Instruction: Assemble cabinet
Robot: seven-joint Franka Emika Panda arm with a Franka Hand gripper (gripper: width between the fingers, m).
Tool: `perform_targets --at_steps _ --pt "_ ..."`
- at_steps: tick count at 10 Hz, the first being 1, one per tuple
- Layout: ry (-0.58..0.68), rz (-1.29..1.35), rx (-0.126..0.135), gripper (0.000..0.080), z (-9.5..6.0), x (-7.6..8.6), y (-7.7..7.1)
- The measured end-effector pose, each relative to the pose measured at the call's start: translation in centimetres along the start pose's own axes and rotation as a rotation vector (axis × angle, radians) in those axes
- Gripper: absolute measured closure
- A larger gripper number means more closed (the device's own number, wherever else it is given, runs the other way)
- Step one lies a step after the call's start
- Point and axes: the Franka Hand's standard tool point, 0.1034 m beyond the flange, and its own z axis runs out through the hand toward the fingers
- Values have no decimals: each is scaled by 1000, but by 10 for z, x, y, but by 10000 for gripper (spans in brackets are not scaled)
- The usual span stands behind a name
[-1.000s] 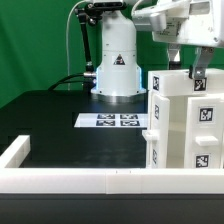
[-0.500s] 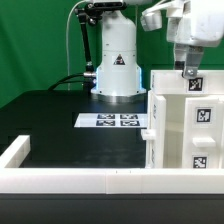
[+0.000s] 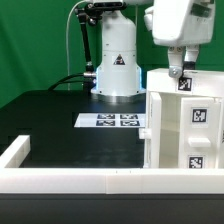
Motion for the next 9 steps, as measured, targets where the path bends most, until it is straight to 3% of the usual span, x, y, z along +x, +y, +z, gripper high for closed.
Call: perform_targets --at_steps 5,8,9 --pt "0 377 40 239 -1 0 -6" --pt "-1 446 45 238 0 1 -8" --pt "-1 446 45 65 0 1 -8"
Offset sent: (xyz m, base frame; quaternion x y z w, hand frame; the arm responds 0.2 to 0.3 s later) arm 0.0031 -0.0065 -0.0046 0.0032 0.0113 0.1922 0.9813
